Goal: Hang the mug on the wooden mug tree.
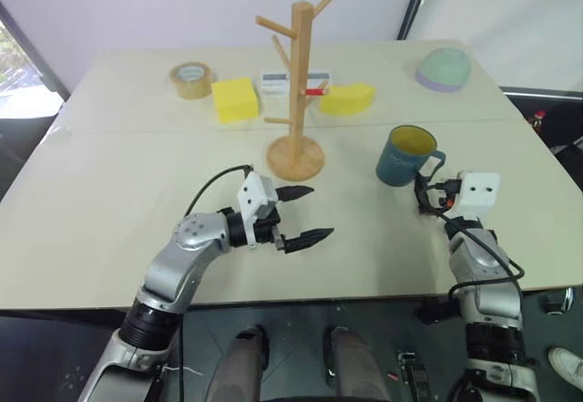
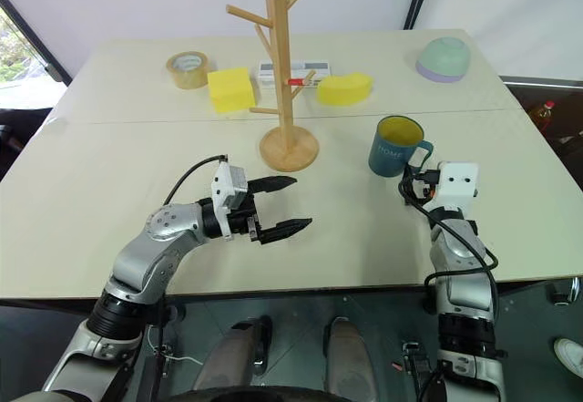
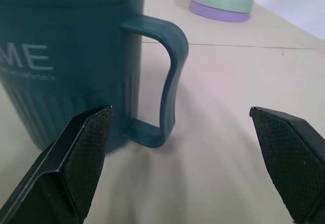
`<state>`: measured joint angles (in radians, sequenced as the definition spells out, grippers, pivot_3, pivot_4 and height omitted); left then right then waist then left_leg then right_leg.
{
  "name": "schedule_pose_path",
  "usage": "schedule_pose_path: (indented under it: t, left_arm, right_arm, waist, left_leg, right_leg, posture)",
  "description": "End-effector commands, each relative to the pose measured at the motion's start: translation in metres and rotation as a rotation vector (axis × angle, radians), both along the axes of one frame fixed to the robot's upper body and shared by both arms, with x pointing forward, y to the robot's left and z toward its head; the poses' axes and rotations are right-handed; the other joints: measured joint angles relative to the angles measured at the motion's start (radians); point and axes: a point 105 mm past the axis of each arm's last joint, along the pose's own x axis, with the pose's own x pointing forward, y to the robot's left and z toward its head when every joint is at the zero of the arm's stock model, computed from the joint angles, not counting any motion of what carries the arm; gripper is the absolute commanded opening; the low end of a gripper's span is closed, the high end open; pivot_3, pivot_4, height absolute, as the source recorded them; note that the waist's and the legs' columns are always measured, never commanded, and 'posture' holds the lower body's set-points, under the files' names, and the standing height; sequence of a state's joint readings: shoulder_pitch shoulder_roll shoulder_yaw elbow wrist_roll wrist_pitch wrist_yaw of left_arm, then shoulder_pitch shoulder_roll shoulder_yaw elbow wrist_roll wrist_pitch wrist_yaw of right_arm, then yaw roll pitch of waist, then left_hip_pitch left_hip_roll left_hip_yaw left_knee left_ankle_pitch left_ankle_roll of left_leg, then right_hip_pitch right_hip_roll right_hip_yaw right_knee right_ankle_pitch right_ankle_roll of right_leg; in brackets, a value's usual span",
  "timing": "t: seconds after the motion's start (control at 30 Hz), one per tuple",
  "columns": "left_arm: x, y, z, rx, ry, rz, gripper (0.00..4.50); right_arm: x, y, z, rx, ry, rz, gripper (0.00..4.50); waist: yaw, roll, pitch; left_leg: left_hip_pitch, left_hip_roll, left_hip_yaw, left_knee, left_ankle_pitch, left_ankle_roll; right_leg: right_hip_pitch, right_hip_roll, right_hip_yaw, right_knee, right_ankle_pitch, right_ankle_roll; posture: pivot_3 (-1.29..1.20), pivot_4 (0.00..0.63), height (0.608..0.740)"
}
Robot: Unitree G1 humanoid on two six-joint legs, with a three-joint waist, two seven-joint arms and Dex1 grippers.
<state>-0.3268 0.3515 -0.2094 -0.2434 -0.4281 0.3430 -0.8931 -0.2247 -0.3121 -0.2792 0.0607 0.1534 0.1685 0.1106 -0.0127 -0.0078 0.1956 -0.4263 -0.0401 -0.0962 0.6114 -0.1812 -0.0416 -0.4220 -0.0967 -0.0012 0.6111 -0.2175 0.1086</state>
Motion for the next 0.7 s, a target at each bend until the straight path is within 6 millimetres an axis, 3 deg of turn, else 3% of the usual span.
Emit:
schedule_pose_path:
  t: [0.03,0.6,0.7]
  left_arm:
    - [-0.010,-0.001,0.017,-0.037,-0.037,-0.050,4.50]
    - [-0.007,0.002,0.020,-0.027,-0.055,-0.026,4.50]
    - [-0.007,0.004,0.020,-0.027,-0.059,-0.015,4.50]
  right_arm:
    - [0.008,-0.001,0.012,-0.023,-0.041,-0.002,4.48]
    - [0.037,-0.008,0.018,-0.036,-0.046,0.023,4.48]
    - [0.040,-0.005,0.017,-0.035,-0.043,0.051,3.61]
  waist:
    - [-0.002,0.000,0.000]
    - [-0.002,0.000,0.000]
    - [-0.002,0.000,0.000]
  left_leg:
    - [0.000,0.000,0.000,0.000,0.000,0.000]
    - [0.001,-0.001,0.003,0.001,0.000,0.000]
    - [0.001,-0.001,0.003,0.000,0.000,0.000]
  right_leg:
    - [0.000,0.000,0.000,0.000,0.000,0.000]
    - [0.000,0.002,0.002,0.002,0.000,0.000]
    - [0.000,0.002,0.002,0.002,0.000,0.000]
  posture:
    - [0.00,0.150,0.740]
    - [0.00,0.150,0.740]
    - [0.00,0.150,0.740]
